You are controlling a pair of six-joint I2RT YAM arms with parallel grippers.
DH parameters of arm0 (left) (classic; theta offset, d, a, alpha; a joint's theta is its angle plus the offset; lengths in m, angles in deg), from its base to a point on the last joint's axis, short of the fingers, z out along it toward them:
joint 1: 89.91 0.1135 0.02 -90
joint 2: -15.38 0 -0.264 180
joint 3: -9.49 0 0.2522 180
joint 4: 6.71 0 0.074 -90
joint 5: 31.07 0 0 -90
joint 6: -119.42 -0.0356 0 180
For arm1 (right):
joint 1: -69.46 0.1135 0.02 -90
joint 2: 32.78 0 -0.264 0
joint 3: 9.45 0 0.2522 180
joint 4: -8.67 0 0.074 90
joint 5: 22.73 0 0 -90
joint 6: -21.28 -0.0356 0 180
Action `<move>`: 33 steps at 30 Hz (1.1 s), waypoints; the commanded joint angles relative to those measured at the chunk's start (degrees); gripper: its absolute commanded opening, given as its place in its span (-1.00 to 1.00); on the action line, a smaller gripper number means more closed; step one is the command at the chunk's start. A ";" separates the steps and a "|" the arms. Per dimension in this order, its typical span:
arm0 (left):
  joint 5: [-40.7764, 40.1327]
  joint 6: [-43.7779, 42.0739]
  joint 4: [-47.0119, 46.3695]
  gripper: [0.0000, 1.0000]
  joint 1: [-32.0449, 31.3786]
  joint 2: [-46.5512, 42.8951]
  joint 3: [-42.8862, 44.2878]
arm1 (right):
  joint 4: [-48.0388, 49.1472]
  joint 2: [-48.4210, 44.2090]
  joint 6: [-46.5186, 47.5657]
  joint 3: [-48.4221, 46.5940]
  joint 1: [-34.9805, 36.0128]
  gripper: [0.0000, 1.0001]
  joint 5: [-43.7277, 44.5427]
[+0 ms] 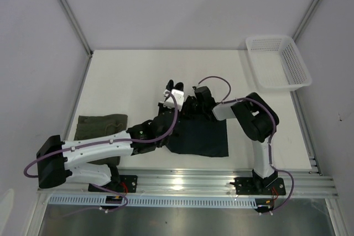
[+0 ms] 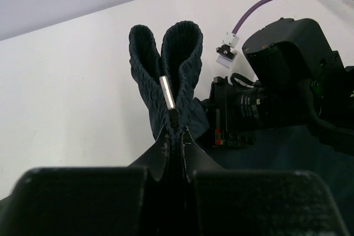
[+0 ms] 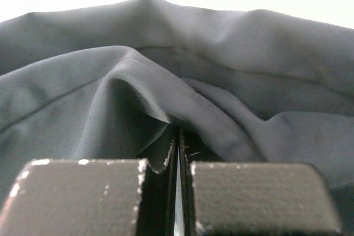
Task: Fold and stack the shorts
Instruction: Fold the shorts
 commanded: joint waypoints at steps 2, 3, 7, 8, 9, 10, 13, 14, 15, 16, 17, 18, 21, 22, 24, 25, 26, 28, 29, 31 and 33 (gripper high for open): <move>2.22 -3.90 -5.76 -1.00 2.64 -7.55 -4.98 | 4.37 6.33 -5.62 -5.82 3.77 -1.00 4.10; 2.40 -5.13 -6.38 -1.00 3.25 -10.00 -5.70 | 4.55 7.57 -6.16 -7.40 4.56 -1.00 4.19; 6.08 -4.87 -4.37 -0.99 6.76 -15.12 -8.33 | 3.33 13.55 -8.27 -18.54 8.16 -1.00 4.28; 6.53 -4.79 -4.10 -0.99 7.04 -15.65 -8.43 | 2.54 13.56 -8.36 -20.32 8.43 -1.00 4.27; 6.79 -5.22 -3.84 -0.99 7.21 -16.00 -8.60 | 1.40 14.61 -8.53 -21.81 8.69 -1.00 4.10; 7.06 -5.31 -3.48 -0.99 7.39 -16.27 -8.69 | 0.61 14.88 -8.53 -23.22 9.04 -1.00 4.01; 7.23 -4.44 -1.73 -0.99 8.35 -15.31 -7.73 | -2.29 14.62 -7.31 -27.27 9.05 -0.96 3.83; 7.93 -4.17 -1.46 -0.99 8.79 -15.13 -7.46 | -2.82 14.10 -6.87 -27.45 8.87 -0.93 4.10; 8.29 -3.56 -1.37 -0.99 8.97 -14.95 -7.37 | -3.52 12.70 -6.26 -27.28 8.61 -0.86 4.19; 8.38 -3.30 -1.28 -0.99 9.15 -14.69 -7.20 | -3.79 11.90 -5.99 -26.93 8.26 -0.84 4.10; 8.47 -2.86 -0.94 -1.00 9.41 -13.73 -6.15 | -4.06 10.94 -5.64 -25.79 7.56 -0.82 4.10; 8.38 -2.16 -0.58 -0.99 9.50 -13.11 -5.88 | -4.49 9.97 -5.29 -25.09 7.29 -0.78 4.19; 6.80 -0.83 2.31 -1.00 9.67 -9.25 -2.91 | -8.69 5.58 -2.65 -23.33 5.97 -0.71 5.76; 6.36 -0.57 2.84 -1.00 9.76 -8.28 -2.11 | -10.37 3.30 -0.56 -23.15 5.71 -0.71 7.25; 5.22 1.10 3.37 -1.00 9.85 -5.64 -0.09 | -14.68 1.09 1.30 -22.36 4.83 -0.69 8.92; 5.22 1.71 5.29 -1.00 9.94 -5.02 0.53 | -15.22 -0.83 2.79 -21.75 4.57 -0.68 9.63; 5.22 2.76 5.48 -1.00 10.03 -4.50 0.45 | -15.48 -1.55 3.33 -21.13 4.30 -0.66 9.37; 5.48 3.82 5.57 -1.00 10.11 -3.61 0.97 | -16.36 -1.91 4.38 -21.12 3.69 -0.64 8.15; 5.57 4.78 5.57 -1.00 10.20 -3.52 1.06 | -17.15 -1.04 4.73 -21.73 3.51 -0.64 6.05; 5.57 5.49 6.27 -1.00 10.29 -2.74 1.94 | -17.59 0.02 4.91 -22.96 3.51 -0.65 5.07; 5.39 6.46 7.50 -1.00 10.38 -2.03 2.99 | -16.46 1.08 4.56 -22.88 3.42 -0.66 3.84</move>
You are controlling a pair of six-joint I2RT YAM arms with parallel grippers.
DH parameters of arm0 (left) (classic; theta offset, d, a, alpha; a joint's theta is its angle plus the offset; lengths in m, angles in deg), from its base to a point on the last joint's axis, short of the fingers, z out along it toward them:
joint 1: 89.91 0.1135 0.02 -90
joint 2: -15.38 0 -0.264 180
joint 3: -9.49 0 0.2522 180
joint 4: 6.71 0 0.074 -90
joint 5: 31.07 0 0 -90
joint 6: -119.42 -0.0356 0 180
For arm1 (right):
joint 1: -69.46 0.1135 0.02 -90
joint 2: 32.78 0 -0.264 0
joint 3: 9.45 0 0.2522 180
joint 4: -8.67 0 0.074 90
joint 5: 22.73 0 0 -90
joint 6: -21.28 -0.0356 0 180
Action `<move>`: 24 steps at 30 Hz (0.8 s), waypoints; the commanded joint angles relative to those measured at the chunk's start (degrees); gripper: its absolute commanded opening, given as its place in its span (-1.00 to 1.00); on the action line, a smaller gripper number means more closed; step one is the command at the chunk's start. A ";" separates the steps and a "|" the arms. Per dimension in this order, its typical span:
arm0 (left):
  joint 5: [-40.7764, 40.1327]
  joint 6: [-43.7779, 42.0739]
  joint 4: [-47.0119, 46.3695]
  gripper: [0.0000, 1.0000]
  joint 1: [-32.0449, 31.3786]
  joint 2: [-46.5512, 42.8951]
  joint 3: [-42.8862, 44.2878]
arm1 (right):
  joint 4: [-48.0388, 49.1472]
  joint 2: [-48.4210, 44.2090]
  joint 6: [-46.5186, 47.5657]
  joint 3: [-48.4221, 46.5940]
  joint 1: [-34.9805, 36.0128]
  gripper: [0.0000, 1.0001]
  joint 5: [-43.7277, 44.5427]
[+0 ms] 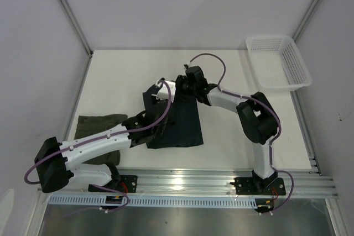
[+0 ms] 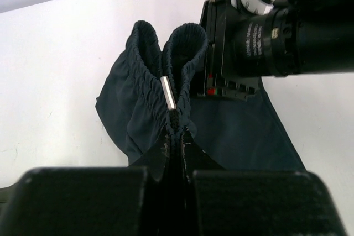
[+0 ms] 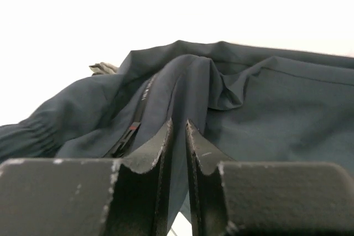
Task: Fold and stack the shorts
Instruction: Fold the shorts
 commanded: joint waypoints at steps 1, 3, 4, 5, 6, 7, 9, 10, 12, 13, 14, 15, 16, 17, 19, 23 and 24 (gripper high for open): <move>-1.12 3.25 0.97 -1.00 0.56 1.22 4.53 | -1.44 1.71 1.63 -1.16 0.32 -0.66 -3.05; -1.73 4.30 2.19 -1.00 0.56 2.19 5.58 | 0.49 3.38 0.23 -1.51 0.14 -0.67 -5.76; -2.08 4.65 2.38 -1.00 0.56 2.98 6.02 | 1.55 3.91 -0.38 -1.77 0.14 -0.68 -6.82; -2.00 4.74 2.38 -1.00 0.56 3.34 6.11 | 3.64 4.44 -0.91 -1.95 0.23 -0.69 -7.79; -1.74 4.83 1.77 -1.00 0.56 3.51 6.03 | 4.45 5.31 -1.79 -2.12 0.06 -0.70 -9.28; -1.04 4.83 1.33 -1.00 0.56 3.86 5.94 | 5.15 5.58 -2.14 -2.47 -0.03 -0.70 -9.99; -0.68 5.01 0.36 -1.00 0.56 4.30 5.76 | 5.95 6.46 -2.41 -3.53 -0.21 -0.70 -11.05; -0.59 5.01 0.27 -1.00 0.56 4.74 5.76 | 6.12 6.64 -2.41 -3.79 -0.30 -0.71 -11.57; 0.54 5.27 -0.61 -1.00 0.56 5.89 5.85 | 7.88 7.08 -2.76 -4.06 -1.26 -0.70 -12.89; 0.81 5.45 -0.70 -1.00 0.65 6.50 6.11 | 8.93 7.25 -2.94 -4.06 -1.61 -0.70 -14.64; 0.81 5.71 -0.79 -1.00 0.56 7.81 6.38 | 9.11 7.34 -2.94 -4.41 -2.49 -0.70 -15.35; 0.81 5.97 -0.79 -1.00 0.56 8.52 6.73 | 9.03 7.43 -2.76 -4.67 -2.93 -0.70 -16.05; 0.73 6.15 -0.79 -1.00 0.65 9.31 7.25 | 8.59 7.61 -1.81 -5.11 -3.46 -0.70 -16.76; 0.64 6.76 -0.70 -1.00 0.56 10.10 7.52 | 7.37 7.61 -1.27 -5.46 -3.90 -0.70 -17.72; 0.02 7.90 -0.61 -1.00 0.56 12.39 8.40 | 5.18 7.61 0.48 -6.60 -5.39 -0.69 -19.21; -0.68 9.14 -1.75 -1.00 0.13 15.12 9.02 | -0.37 8.31 4.70 -9.41 -7.76 -0.67 -21.33; -1.20 9.23 -2.45 -1.00 -0.14 15.64 8.93 | -1.07 8.22 5.58 -9.51 -8.55 -0.67 -21.42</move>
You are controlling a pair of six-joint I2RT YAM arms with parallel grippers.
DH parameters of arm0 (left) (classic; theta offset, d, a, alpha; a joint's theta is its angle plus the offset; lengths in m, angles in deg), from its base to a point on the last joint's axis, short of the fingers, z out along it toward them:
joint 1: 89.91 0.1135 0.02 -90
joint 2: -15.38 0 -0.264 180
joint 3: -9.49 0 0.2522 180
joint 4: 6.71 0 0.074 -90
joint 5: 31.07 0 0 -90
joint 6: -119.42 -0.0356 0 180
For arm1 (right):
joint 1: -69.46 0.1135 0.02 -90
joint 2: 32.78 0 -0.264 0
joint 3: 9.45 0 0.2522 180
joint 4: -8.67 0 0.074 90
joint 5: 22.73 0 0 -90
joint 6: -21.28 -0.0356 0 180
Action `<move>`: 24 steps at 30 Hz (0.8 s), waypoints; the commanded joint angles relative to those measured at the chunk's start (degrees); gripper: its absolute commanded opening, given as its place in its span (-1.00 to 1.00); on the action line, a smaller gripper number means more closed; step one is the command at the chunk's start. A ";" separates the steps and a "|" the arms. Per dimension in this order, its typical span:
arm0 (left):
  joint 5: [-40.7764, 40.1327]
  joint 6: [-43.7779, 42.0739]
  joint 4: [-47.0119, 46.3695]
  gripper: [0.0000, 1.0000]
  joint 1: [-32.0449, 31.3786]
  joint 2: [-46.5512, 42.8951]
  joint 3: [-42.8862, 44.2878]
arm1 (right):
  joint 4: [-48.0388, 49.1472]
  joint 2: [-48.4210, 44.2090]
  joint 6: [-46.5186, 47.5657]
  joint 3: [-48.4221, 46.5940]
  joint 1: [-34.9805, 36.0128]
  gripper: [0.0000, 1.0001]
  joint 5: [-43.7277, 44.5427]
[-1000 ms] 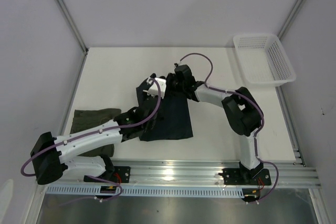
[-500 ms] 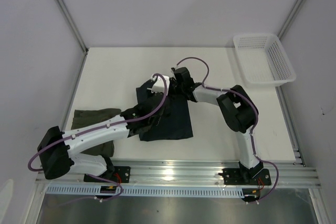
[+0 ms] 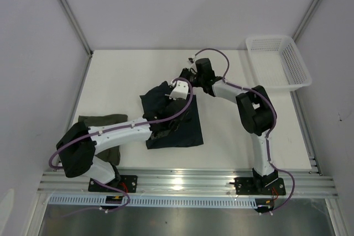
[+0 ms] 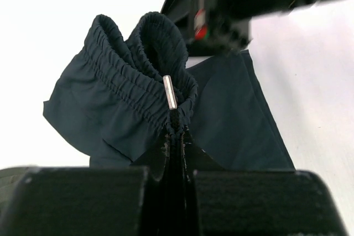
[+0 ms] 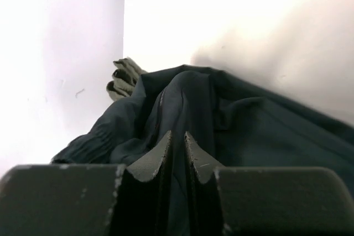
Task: Fold and stack the shorts
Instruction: Fold the shorts
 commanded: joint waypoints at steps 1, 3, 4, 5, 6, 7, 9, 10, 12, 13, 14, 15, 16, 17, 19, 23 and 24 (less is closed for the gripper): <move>-2.04 2.58 -3.57 -1.00 -0.62 1.09 2.39 | -4.92 0.75 5.17 -3.39 -2.04 -0.67 -3.37; -2.57 2.85 -3.66 -1.00 -0.80 1.44 2.48 | -6.34 0.49 7.37 -3.21 -2.92 -0.65 -3.19; -2.74 3.02 -3.66 -1.00 -1.06 1.79 2.39 | -7.04 0.31 7.90 -2.43 -3.97 -0.64 -3.11; -2.75 3.02 -3.57 -1.00 -1.15 1.97 2.39 | -7.05 -0.21 8.77 -1.81 -4.59 -0.61 -2.93; -2.75 3.02 -3.66 -1.00 -1.50 2.14 2.48 | -7.05 -0.65 9.04 -1.20 -5.21 -0.57 -2.49; -2.92 3.02 -5.23 -1.00 -1.67 2.58 2.30 | -8.96 -1.18 9.30 -0.49 -6.69 -0.50 -2.05; -3.53 3.11 -5.50 -1.00 -2.20 2.93 2.48 | -10.20 -3.72 11.14 1.97 -8.11 -0.29 -1.26; -3.97 3.02 -5.59 -1.00 -2.64 3.11 2.57 | -12.65 -4.78 12.20 2.67 -8.81 -0.21 0.48; -4.15 2.85 -6.21 -1.00 -3.17 3.46 2.92 | -14.25 -8.81 14.39 6.00 -10.74 -0.07 2.42; -4.33 2.85 -6.12 -1.00 -3.52 3.64 3.18 | -14.95 -10.14 14.67 7.50 -11.36 -0.04 3.39; -4.41 2.85 -5.95 -1.00 -3.70 4.16 3.27 | -15.04 -11.54 15.10 10.38 -12.76 -0.03 3.57; -4.59 2.85 -5.77 -1.00 -3.96 4.51 4.14 | -15.31 -14.17 15.98 11.72 -13.38 -0.03 3.84; -4.76 2.93 -5.33 -1.00 -4.14 5.04 4.50 | -16.44 -15.59 16.51 13.03 -14.00 -0.02 5.23; -5.11 2.94 -4.98 -1.00 -4.22 6.18 4.94 | -17.15 -16.91 16.95 14.35 -15.31 -0.02 6.12; -5.47 3.28 -4.45 -1.00 -4.66 7.50 6.26 | -17.77 -21.46 17.39 18.92 -16.72 -0.02 7.00; -5.82 3.55 -4.36 -1.00 -5.45 10.23 8.10 | -18.64 -29.03 18.09 25.96 -19.71 -0.01 9.54; -6.34 3.20 -4.36 -1.00 -5.89 11.10 8.36 | -19.26 -30.18 18.62 26.75 -19.98 -0.01 10.25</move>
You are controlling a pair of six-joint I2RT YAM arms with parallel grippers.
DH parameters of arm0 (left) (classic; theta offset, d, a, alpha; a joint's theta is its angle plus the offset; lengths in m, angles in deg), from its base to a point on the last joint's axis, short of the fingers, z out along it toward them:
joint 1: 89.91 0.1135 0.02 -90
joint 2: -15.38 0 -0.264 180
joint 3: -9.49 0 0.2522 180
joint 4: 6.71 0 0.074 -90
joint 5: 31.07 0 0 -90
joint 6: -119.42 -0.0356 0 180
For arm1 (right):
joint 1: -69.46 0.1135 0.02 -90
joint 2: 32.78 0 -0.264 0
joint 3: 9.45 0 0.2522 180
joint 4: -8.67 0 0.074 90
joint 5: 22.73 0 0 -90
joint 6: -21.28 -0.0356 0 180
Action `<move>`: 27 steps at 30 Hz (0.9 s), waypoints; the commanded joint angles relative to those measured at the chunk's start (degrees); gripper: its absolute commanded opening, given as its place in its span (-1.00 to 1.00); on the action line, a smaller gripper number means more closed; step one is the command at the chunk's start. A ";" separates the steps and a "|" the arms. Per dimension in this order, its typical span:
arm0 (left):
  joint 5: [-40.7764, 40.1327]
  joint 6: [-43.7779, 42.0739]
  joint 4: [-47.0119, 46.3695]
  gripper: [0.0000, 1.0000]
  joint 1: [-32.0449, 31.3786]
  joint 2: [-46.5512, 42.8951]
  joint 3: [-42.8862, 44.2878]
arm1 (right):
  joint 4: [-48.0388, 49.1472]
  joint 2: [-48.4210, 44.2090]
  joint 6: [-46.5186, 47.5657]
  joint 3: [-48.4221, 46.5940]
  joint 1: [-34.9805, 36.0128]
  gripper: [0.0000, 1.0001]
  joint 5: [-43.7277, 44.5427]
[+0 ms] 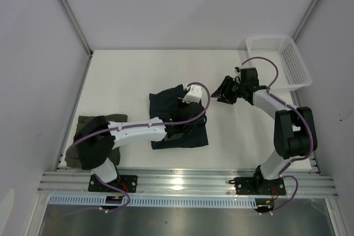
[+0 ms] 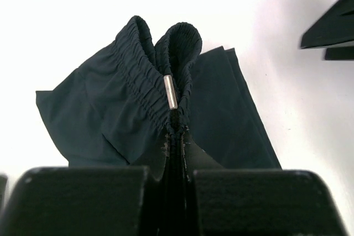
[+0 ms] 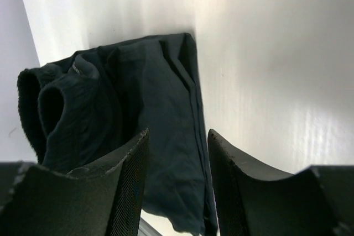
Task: Fold and stack the shorts
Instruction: Fold the shorts
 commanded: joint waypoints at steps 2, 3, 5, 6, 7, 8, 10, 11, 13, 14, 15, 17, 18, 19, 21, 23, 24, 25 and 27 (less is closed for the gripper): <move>-3.22 1.14 -1.83 -1.00 -1.63 2.35 3.52 | -3.88 -6.87 3.89 3.77 -0.42 0.00 3.92; -3.83 0.62 -1.83 -1.00 -2.42 2.70 3.78 | -3.98 -7.32 4.16 4.47 -0.24 0.01 3.40; -4.19 0.53 -1.92 -1.00 -2.86 3.66 3.69 | -3.80 -7.32 4.77 6.84 -0.15 -0.06 2.61; -4.19 0.61 -2.00 -1.00 -3.21 3.84 3.52 | -1.97 -7.23 4.52 7.89 0.20 -0.12 1.30; -4.02 0.70 -2.35 -1.00 -3.39 4.10 3.52 | -0.74 -7.06 4.25 10.17 0.37 -0.24 0.33; -3.67 0.62 -2.88 -1.00 -3.57 4.28 3.26 | 0.32 -6.80 4.16 11.06 0.46 -0.32 -0.38; -3.23 0.09 -3.50 -1.00 -4.44 4.89 3.17 | 2.08 -5.74 3.90 12.38 0.99 -0.53 -0.56; -3.23 -0.09 -3.24 -1.00 -4.62 5.33 4.30 | 2.61 -5.30 3.90 13.34 0.99 -0.57 -0.56; -3.40 0.35 -1.83 -1.00 -5.41 6.74 5.62 | 4.19 -4.07 3.63 13.97 0.90 -0.73 -1.35; -3.66 0.96 2.26 -1.00 -5.50 8.75 6.32 | 4.55 -3.72 3.63 14.14 0.99 -0.74 -1.61; -3.93 2.88 4.13 -1.00 -5.59 9.72 9.11 | 4.98 -3.28 3.46 14.32 0.99 -0.75 -1.79; -3.41 3.78 6.60 -1.00 -5.59 12.35 10.98 | 5.34 -3.19 3.37 14.58 1.08 -0.76 -1.88; -2.79 4.30 6.78 -0.99 -5.59 12.98 11.42 | 5.08 -3.45 3.46 14.67 1.08 -0.76 -1.62; -1.92 4.48 6.79 -0.96 -5.59 13.42 11.51 | 4.82 -3.89 3.55 14.76 0.99 -0.75 -1.01; 1.51 4.57 5.83 -0.73 -5.77 13.51 11.08 | 3.77 -4.33 3.90 14.76 0.82 -0.74 -0.21; 4.14 4.13 3.72 -0.25 -5.77 12.46 8.71 | 3.41 -4.95 4.34 14.85 0.38 -0.68 0.32; 6.25 4.13 1.80 0.53 -5.94 10.54 8.01 | 3.15 -5.03 4.34 14.85 -0.23 -0.67 0.32; 6.88 4.22 1.08 0.93 -6.20 9.31 5.39 | 3.06 -5.21 4.51 15.02 -0.33 -0.64 0.23; 9.59 4.57 0.03 0.98 -6.12 4.93 4.05 | 2.62 -5.47 4.69 15.11 -1.11 -0.61 0.40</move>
